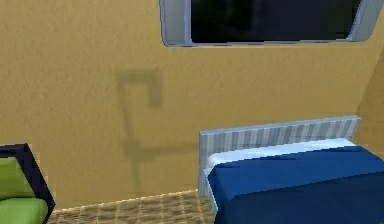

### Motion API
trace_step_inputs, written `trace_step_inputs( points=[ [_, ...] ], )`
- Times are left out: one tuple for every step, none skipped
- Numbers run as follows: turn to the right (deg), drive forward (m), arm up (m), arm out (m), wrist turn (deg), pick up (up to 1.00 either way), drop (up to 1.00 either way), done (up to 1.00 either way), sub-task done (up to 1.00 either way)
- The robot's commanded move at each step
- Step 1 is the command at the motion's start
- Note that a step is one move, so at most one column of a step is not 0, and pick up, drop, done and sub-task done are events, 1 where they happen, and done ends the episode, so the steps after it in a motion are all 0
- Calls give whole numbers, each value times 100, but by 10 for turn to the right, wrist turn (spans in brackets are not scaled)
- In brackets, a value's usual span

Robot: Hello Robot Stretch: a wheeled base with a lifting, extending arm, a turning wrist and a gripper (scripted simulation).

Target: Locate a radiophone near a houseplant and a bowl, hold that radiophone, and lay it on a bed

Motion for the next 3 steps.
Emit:
trace_step_inputs(
  points=[
    [0, 0, 10, 0, 0, 0, 0, 0, 0],
    [0, 0, 0, -8, 0, 0, 0, 0, 0],
    [0, 0, 0, 0, 0, 0, 0, 100, 0]
  ],
)
